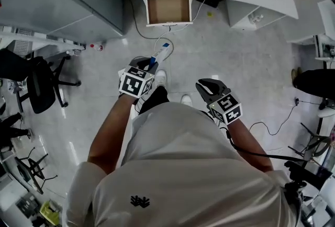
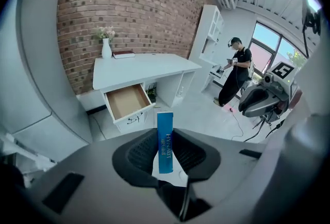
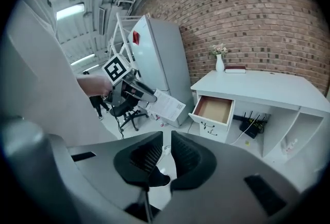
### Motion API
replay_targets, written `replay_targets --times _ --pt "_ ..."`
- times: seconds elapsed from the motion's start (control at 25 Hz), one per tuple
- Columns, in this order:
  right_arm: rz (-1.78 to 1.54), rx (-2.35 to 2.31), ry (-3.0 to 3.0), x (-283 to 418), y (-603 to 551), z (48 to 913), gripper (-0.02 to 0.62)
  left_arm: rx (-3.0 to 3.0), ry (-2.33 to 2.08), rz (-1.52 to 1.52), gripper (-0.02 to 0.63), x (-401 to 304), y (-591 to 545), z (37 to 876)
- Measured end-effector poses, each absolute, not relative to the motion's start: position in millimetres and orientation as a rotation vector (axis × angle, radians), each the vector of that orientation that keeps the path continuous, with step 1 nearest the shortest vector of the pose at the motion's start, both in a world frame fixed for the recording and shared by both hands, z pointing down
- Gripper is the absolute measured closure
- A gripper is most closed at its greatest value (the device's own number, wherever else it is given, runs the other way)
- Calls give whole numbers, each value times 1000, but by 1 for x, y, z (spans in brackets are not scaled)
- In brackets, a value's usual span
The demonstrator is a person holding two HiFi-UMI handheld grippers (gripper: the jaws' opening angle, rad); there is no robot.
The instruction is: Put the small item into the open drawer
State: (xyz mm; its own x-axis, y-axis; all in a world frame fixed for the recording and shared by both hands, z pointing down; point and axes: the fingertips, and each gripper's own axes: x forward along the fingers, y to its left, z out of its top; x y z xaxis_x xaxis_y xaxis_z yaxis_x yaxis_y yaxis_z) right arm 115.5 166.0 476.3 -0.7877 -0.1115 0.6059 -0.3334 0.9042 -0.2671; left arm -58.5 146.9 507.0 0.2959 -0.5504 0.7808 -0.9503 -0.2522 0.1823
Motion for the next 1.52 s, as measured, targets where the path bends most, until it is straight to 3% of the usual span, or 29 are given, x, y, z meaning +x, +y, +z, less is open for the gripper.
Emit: replay_targets --times 0.2,0.52,1.52 --pt "523 479 -2419 63 115 481 526 1941 -1246 867 509 -115 74 526" --pt "612 700 -2368 51 74 480 528 1972 -1158 1019 509 -139 -19 559" --pt "811 599 -2296 190 -176 552 531 1645 -1130 1352 509 -59 -253 737"
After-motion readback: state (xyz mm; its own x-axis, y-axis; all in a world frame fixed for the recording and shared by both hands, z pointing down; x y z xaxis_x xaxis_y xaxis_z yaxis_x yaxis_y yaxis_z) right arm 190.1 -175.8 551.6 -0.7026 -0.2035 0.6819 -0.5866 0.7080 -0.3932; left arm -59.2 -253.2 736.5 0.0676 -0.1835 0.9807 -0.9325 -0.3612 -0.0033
